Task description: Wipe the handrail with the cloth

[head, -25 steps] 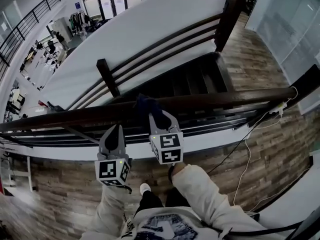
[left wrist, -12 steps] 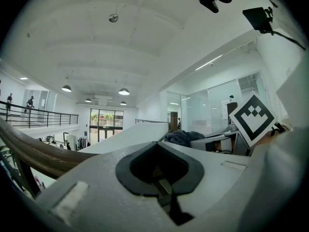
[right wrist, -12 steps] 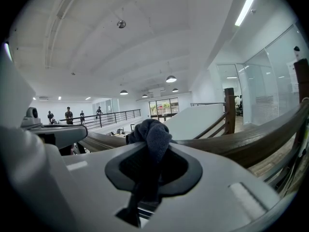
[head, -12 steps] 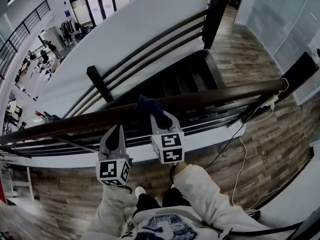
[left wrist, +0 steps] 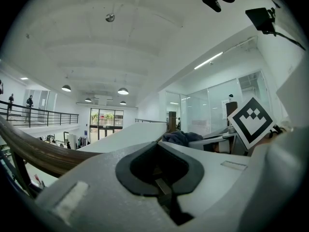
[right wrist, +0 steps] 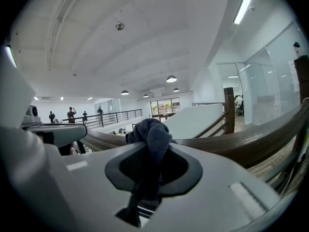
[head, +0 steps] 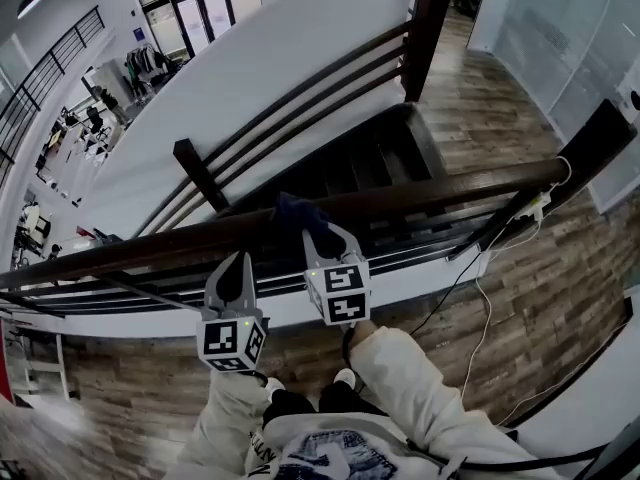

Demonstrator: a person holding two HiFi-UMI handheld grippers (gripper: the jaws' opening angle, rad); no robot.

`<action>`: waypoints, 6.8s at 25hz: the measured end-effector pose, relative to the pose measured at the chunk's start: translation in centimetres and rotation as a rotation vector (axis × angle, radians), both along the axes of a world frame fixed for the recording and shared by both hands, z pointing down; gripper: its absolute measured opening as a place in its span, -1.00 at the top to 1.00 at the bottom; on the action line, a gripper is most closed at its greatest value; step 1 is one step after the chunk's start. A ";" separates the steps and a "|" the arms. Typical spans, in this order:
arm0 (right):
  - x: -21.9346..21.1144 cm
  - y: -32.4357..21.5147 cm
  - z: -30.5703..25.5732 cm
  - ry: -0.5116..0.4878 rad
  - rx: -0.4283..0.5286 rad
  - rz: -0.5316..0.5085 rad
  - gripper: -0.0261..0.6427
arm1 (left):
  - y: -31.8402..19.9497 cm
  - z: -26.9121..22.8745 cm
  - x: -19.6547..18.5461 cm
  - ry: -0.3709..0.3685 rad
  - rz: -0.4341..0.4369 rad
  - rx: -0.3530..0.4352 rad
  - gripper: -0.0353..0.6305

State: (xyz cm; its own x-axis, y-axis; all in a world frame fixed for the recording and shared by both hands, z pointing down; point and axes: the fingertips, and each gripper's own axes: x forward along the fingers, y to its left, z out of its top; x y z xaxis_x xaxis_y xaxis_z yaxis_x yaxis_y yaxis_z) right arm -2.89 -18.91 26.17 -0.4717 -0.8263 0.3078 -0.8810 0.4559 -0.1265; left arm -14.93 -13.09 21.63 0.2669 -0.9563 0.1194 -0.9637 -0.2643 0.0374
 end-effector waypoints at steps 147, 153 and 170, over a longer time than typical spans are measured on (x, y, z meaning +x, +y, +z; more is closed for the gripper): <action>62.3 -8.1 -3.8 0.061 0.100 0.646 0.72 | -9.4 -0.1 35.3 0.012 0.248 -0.027 0.90; 54.6 -5.4 -6.2 0.053 0.153 0.578 0.72 | -7.3 -0.1 30.1 0.024 0.203 -0.019 0.90; 21.1 3.1 -7.1 0.036 0.181 0.315 0.72 | 1.6 0.2 3.8 0.050 0.031 0.004 0.90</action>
State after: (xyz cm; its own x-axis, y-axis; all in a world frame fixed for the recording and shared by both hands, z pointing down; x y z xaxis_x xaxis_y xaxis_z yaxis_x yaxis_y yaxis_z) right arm 18.26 -15.80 19.07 -0.1766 -0.9720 0.1548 -0.9843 0.1733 -0.0346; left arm -11.11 -11.54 21.84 0.3015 -0.9481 0.1009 -0.9521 -0.2939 0.0843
